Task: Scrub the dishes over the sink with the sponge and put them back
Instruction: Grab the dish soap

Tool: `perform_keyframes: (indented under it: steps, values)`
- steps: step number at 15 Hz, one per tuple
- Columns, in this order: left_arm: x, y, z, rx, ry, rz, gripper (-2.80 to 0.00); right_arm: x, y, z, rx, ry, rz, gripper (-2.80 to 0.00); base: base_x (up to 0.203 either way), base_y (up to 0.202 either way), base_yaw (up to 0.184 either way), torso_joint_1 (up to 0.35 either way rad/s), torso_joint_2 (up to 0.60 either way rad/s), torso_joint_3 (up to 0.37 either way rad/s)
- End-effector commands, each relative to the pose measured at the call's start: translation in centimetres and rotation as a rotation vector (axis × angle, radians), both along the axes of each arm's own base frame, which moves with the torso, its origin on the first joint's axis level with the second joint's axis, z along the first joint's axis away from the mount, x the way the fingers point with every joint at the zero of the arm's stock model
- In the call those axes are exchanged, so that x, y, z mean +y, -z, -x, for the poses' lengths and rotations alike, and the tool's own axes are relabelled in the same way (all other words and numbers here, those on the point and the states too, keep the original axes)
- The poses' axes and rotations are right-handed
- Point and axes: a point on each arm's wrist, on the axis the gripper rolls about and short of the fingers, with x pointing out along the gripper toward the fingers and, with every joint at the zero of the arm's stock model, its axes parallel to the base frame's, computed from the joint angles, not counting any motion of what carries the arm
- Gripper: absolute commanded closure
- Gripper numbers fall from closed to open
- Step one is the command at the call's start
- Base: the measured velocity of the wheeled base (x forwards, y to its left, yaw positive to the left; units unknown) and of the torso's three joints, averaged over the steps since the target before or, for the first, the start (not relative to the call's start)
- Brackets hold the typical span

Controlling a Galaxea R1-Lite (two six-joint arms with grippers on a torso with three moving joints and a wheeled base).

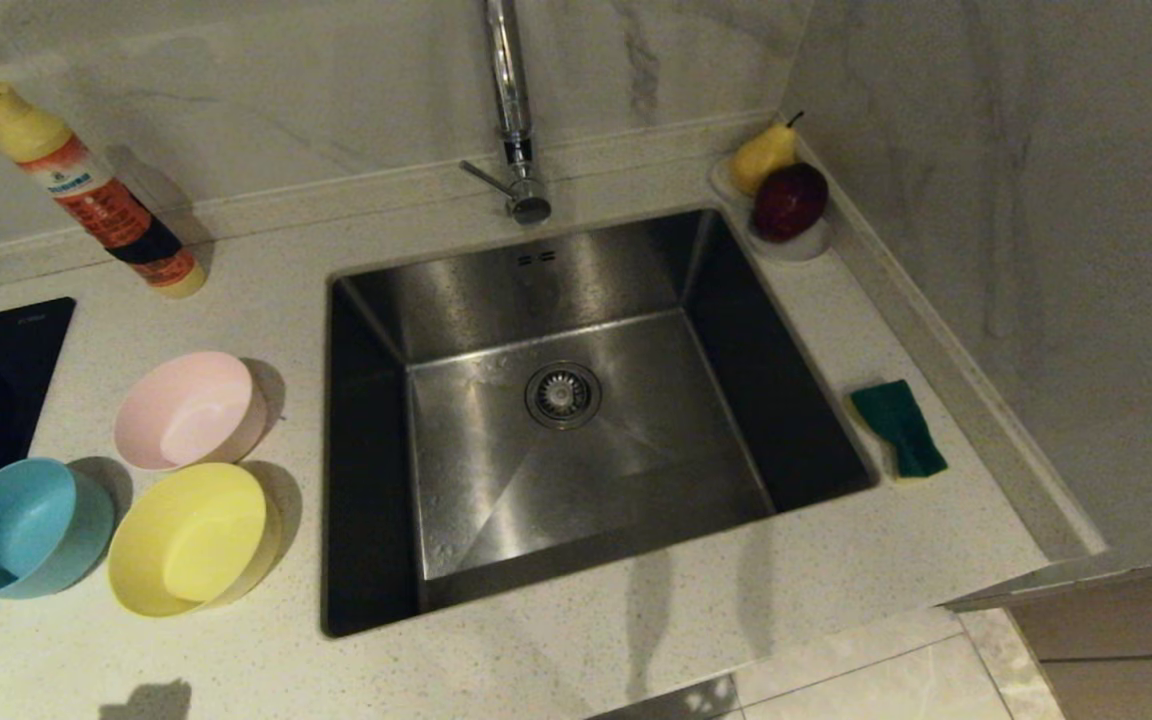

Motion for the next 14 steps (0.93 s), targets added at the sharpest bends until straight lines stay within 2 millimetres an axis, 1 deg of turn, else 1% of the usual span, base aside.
perform_keyframes:
  steps: [1, 3, 4, 5, 8, 10, 11, 13, 14]
  values:
    - [0.0, 1.0, -0.3, 0.031, -0.006, 0.016, 0.00, 0.0, 0.0, 0.0, -0.001, -0.001, 0.000, 0.00, 0.000, 0.000, 0.000, 0.000, 0.00, 0.000]
    - [0.0, 1.0, -0.3, 0.029, -0.008, 0.017, 0.00, 0.0, 0.0, 0.0, -0.001, -0.001, 0.000, 0.00, 0.000, 0.000, 0.000, 0.000, 0.00, 0.000]
    - [0.0, 0.3, -0.1, 0.010, -0.014, 0.016, 0.00, 0.0, 0.0, 0.0, -0.001, -0.001, 0.000, 0.00, 0.000, 0.000, 0.000, 0.000, 0.00, 0.000]
    - [0.1, -0.9, 0.3, -0.026, -0.023, 0.017, 0.00, 0.0, 0.0, 0.0, -0.001, -0.001, 0.000, 0.00, 0.000, 0.000, 0.000, 0.000, 0.00, 0.000]
    - [0.3, -5.5, 2.0, -0.145, -0.096, 0.033, 0.00, 0.0, 0.0, 0.0, -0.001, -0.001, 0.000, 0.00, 0.000, 0.000, 0.000, 0.000, 0.00, 0.000]
    - [0.3, -9.8, 3.3, -0.215, -0.128, 0.040, 0.00, 0.0, 0.0, 0.0, -0.001, -0.001, 0.000, 0.00, 0.000, 0.000, 0.000, 0.000, 0.00, 0.000]
    - [0.4, -11.9, 3.6, -0.219, -0.148, 0.043, 0.00, 0.0, 0.0, 0.0, -0.001, -0.001, 0.000, 0.00, 0.000, 0.000, 0.000, 0.000, 0.00, 0.000]
    - [0.2, -15.9, 2.7, -0.197, -0.201, 0.044, 0.00, 0.0, 0.0, 0.0, -0.001, -0.001, 0.000, 0.00, 0.000, 0.000, 0.000, 0.000, 0.00, 0.000]
    - [0.2, -17.9, 1.7, -0.176, -0.230, 0.043, 0.00, 0.0, 0.0, 0.0, -0.001, -0.001, 0.000, 0.00, 0.000, 0.000, 0.000, 0.000, 0.00, 0.000]
